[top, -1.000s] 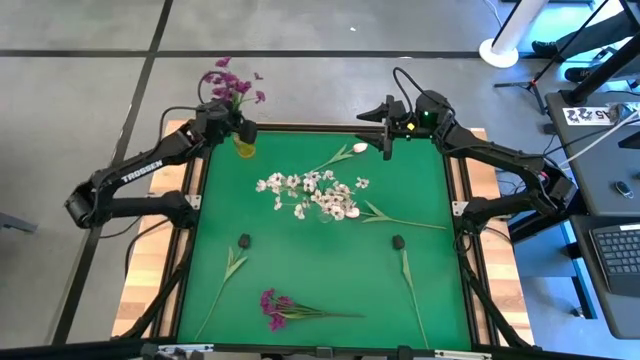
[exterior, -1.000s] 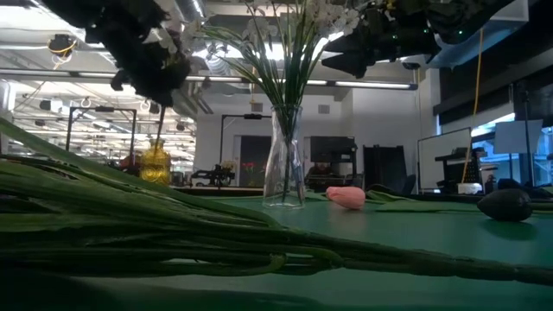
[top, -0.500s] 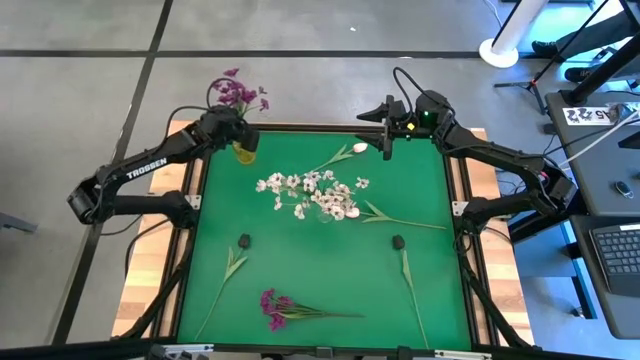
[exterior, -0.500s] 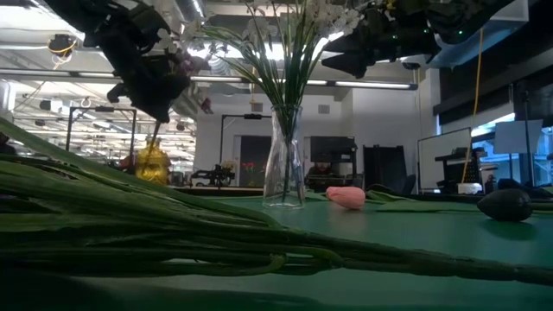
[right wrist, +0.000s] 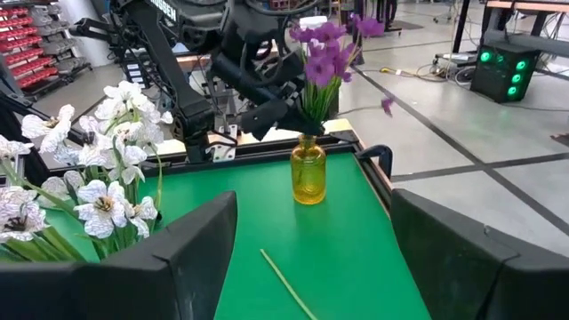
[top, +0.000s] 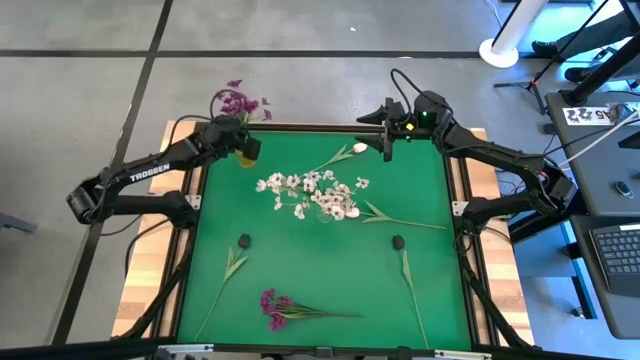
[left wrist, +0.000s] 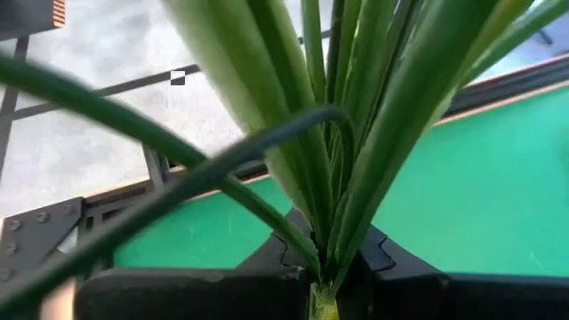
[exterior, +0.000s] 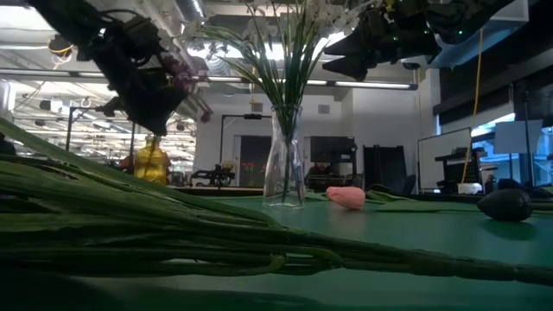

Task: Sort flowers into vase by color
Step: Put the top purple flowers into the yellow vase, then put the left black flower into the yellow vase

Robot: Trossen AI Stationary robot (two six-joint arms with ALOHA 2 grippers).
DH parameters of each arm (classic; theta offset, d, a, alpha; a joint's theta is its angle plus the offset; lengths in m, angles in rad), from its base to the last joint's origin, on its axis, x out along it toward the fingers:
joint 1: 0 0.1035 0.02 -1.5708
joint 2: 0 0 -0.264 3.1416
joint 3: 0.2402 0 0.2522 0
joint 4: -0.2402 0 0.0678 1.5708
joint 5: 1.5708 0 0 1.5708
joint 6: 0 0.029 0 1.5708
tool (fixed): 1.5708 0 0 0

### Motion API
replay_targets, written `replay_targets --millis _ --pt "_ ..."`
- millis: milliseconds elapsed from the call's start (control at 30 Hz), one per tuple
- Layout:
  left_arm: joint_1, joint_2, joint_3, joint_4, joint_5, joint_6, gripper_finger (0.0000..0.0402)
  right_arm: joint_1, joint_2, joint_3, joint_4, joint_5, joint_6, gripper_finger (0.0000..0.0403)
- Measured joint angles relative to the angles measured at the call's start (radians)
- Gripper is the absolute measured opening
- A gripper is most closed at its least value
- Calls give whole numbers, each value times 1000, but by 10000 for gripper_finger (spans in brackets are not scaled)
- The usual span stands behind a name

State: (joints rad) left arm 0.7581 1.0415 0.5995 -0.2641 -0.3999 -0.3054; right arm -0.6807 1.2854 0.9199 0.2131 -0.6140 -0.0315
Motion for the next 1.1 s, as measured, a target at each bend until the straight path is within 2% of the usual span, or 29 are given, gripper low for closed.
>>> replay_targets --millis 133,267,533,833,1100 --pt "0 -28 -66 90 -2 -7 14 0 0 0 0 0 0 293" --pt "1 -57 -82 94 -2 -3 16 0 0 0 0 0 0 293" --pt "0 -135 -82 44 7 27 112 0 0 0 3 0 0 293" --pt "-15 -217 -2 -249 52 12 199 0 0 0 2 0 0 293" --pt "-115 -284 113 -518 54 -81 214 0 0 0 1 0 0 293"
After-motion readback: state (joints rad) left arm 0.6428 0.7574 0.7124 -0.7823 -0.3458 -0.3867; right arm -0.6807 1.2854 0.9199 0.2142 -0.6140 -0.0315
